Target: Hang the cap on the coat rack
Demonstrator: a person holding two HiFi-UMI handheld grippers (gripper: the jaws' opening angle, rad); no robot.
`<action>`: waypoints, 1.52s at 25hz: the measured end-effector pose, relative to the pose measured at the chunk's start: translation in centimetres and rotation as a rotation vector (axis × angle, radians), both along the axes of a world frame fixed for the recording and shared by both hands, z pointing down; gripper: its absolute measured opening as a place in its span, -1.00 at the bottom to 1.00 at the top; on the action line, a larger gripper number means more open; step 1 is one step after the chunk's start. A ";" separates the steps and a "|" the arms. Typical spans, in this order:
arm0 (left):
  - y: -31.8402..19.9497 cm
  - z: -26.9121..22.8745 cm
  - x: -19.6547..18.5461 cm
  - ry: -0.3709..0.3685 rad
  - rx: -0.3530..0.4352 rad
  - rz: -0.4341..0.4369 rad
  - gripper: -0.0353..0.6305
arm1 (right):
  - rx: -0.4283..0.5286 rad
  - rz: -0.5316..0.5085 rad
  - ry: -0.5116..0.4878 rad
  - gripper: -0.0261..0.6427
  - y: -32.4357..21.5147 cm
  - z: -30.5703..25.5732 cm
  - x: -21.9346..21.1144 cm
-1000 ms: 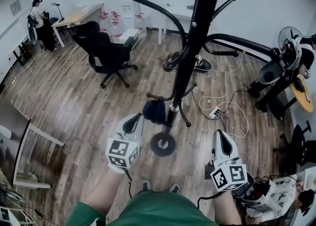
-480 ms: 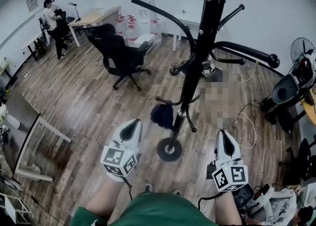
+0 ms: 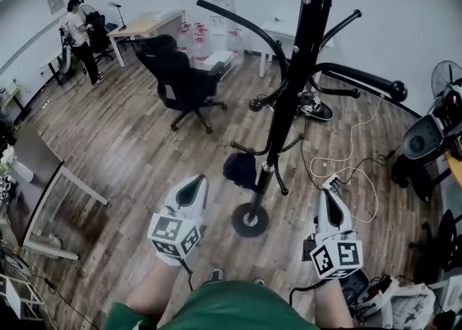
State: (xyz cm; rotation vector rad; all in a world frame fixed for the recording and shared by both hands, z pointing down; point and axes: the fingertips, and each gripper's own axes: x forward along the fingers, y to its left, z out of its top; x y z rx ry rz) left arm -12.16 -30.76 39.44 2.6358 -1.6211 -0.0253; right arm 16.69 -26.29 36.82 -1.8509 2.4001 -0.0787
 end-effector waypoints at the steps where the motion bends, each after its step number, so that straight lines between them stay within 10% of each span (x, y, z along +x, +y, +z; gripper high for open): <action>1: -0.1 0.0 0.0 -0.001 0.000 -0.001 -0.83 | 0.000 0.000 0.000 -0.91 -0.1 0.0 0.1; 38: -0.4 0.5 0.7 -0.016 -0.019 0.000 -0.83 | 0.020 -0.005 0.040 -0.91 -0.3 -0.4 0.5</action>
